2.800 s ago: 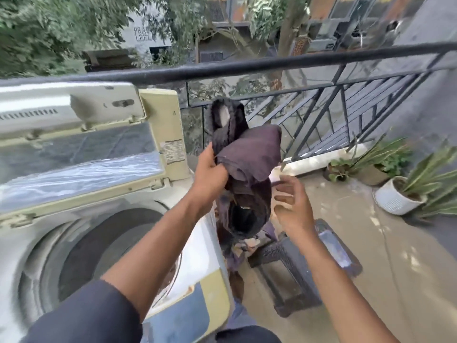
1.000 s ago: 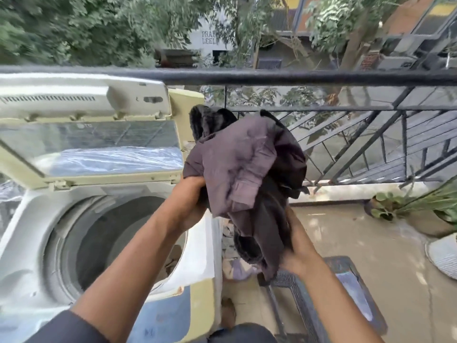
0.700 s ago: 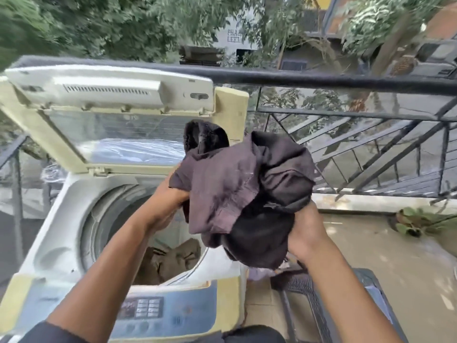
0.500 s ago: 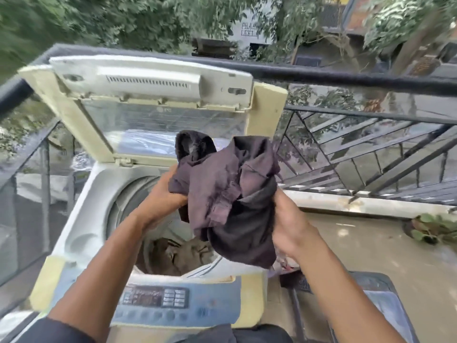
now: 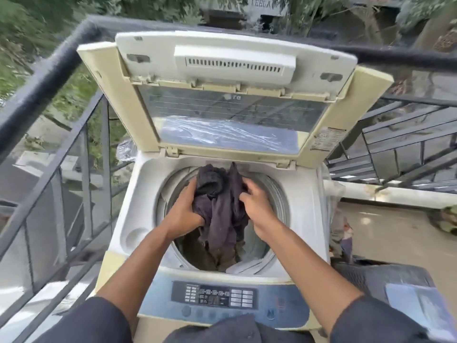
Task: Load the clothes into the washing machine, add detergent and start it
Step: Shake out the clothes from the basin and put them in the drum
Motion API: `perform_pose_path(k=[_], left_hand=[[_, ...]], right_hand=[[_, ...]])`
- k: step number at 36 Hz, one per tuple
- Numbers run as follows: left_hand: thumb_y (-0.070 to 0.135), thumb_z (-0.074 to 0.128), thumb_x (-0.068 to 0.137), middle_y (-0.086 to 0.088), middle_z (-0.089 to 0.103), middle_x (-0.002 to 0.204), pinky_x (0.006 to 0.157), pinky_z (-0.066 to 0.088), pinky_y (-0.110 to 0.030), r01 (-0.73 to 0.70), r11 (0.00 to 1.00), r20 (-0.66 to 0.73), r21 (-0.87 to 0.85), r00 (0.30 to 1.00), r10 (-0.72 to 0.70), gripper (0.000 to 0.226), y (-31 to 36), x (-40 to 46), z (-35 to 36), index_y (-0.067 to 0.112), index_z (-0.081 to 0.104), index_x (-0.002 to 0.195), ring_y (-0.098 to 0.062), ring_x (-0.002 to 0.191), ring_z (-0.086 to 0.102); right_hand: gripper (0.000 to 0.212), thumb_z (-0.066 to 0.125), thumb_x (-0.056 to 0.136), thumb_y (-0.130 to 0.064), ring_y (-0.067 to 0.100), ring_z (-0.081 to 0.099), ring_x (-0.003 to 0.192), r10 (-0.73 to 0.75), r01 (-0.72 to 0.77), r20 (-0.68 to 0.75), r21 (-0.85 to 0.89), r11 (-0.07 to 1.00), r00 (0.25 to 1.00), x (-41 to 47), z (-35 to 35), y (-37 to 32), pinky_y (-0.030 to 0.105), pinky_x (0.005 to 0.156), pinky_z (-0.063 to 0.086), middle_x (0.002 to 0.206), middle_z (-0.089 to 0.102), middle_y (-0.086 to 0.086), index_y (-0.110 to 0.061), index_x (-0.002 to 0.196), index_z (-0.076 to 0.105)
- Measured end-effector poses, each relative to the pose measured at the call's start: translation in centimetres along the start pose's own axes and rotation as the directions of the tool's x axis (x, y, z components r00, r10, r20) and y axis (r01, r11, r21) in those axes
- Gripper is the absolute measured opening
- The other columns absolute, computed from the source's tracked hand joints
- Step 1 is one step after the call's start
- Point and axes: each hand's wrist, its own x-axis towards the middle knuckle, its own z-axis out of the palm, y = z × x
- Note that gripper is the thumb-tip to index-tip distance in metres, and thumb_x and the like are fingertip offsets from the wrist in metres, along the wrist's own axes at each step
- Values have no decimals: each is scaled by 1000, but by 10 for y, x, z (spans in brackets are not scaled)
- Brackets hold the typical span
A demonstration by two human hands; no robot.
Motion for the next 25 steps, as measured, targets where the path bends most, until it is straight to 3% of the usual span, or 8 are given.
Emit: perform_pose_path(k=[5,8,13,17,23,25], left_hand=[[-13,68,79,13,56,134,102,46,-22,203,978,-40,-52,978,-205,98,-23,12,-5,30,33,161,-9,125,57],[-8,65,87,9,52,142,105,42,-25,280,956,-67,-83,956,-286,91,-33,18,-5,23,30,165,-10,130,51],[9,67,98,0,56,153,117,43,-37,359,928,-12,-99,932,-361,62,-53,21,-3,26,48,155,-21,141,53],[15,66,100,3,69,134,111,52,-41,342,934,31,-108,940,-340,39,-55,20,7,31,63,136,-12,119,67],[17,65,102,10,73,126,111,51,-39,283,955,69,-85,958,-277,35,-31,11,25,31,67,133,-8,122,65],[16,65,101,11,74,124,110,52,-36,235,968,77,-83,970,-229,35,-20,9,31,31,68,132,-5,120,66]], right_hand=[[57,48,99,-7,19,67,115,47,-53,-92,-71,996,995,18,16,6,44,102,57,135,61,-7,-33,149,52],[59,50,99,-8,11,52,126,97,-105,-129,-58,993,987,18,17,8,31,101,48,149,50,-3,-32,153,48],[49,56,102,-13,13,45,144,121,-132,-131,-76,988,984,7,12,15,28,110,39,156,49,-1,-25,150,53],[41,58,101,-14,9,54,129,119,-132,-162,-74,988,980,-5,5,26,25,102,40,148,56,1,-24,141,61],[33,59,101,-19,9,61,121,93,-105,-186,-56,993,978,-24,-8,32,37,109,50,134,64,-5,-30,131,65],[31,60,101,-17,11,63,119,60,-72,-196,-52,996,979,-30,-14,31,36,106,52,129,67,-4,-26,130,66]])
